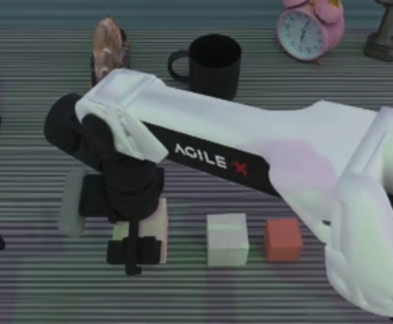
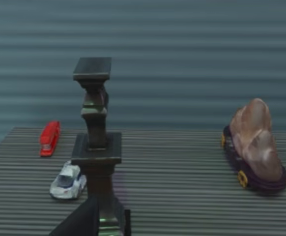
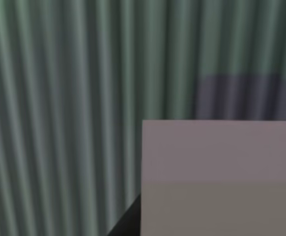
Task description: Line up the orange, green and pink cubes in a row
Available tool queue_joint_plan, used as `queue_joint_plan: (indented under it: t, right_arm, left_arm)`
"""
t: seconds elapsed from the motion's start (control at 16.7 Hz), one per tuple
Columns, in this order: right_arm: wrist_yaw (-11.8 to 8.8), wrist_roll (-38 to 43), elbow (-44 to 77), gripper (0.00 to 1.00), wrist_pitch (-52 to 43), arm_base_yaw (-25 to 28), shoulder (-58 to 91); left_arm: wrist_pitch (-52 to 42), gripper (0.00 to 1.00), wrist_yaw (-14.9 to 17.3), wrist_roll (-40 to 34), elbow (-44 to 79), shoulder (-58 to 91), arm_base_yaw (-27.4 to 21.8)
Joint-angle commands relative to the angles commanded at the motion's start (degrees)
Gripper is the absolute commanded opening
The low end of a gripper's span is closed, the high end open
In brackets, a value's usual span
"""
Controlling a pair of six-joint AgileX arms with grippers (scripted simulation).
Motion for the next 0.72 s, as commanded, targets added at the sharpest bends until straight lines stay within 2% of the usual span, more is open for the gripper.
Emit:
queue_joint_plan:
  t: [0.18, 0.42, 0.72]
  right_arm:
    - [0.0, 0.0, -4.3, 0.0, 4.3, 0.1, -0.2]
    - [0.0, 0.0, -4.6, 0.0, 4.5, 0.1, -0.2]
    - [0.0, 0.0, -4.6, 0.38, 4.5, 0.1, -0.2]
  left_arm:
    - [0.0, 1.0, 0.0, 0.0, 0.0, 0.0, 0.0]
    - [0.0, 1.0, 0.0, 0.0, 0.0, 0.0, 0.0]
    - [0.0, 1.0, 0.0, 0.0, 0.0, 0.0, 0.0]
